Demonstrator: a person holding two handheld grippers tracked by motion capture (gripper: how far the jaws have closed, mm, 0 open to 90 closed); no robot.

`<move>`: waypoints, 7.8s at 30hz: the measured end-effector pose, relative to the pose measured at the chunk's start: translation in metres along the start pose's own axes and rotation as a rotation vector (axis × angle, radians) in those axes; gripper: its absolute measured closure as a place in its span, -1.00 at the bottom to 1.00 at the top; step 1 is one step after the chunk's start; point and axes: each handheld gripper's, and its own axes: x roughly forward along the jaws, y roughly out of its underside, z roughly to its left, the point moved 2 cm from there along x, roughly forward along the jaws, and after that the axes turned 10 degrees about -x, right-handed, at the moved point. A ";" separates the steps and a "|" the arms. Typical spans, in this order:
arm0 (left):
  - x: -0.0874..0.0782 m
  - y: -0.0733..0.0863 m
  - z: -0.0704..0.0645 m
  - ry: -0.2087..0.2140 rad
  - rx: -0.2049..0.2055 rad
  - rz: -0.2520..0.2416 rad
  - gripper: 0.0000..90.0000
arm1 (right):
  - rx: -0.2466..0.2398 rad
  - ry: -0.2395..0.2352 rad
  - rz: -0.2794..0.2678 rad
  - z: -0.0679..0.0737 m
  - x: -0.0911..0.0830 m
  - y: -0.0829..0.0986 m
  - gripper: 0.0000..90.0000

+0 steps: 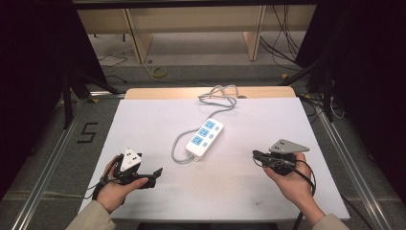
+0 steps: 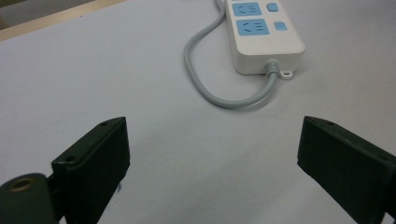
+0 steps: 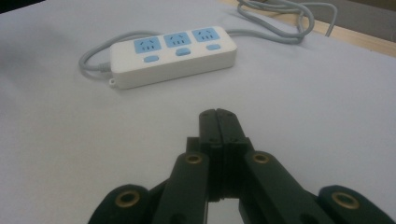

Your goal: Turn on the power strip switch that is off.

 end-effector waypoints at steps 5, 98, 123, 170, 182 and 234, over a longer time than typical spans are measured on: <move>0.000 0.000 -0.001 0.002 0.000 -0.002 -0.80 | -0.001 -0.004 0.000 0.000 0.004 -0.004 1.00; 0.002 0.001 -0.003 0.010 0.018 0.007 -0.76 | -0.031 -0.090 0.078 0.003 0.090 -0.055 1.00; 0.002 0.001 -0.003 0.012 0.022 0.007 -0.76 | -0.049 -0.111 0.128 0.006 0.121 -0.068 1.00; 0.003 0.002 -0.004 0.023 0.029 0.020 -0.76 | -0.077 -0.135 0.253 0.001 0.167 -0.089 1.00; 0.004 0.002 -0.004 0.028 0.027 0.021 -0.76 | -0.081 -0.149 0.283 -0.001 0.175 -0.091 1.00; 0.004 0.002 -0.005 0.033 0.031 0.023 -0.75 | -0.122 -0.135 0.391 0.006 0.188 -0.099 1.00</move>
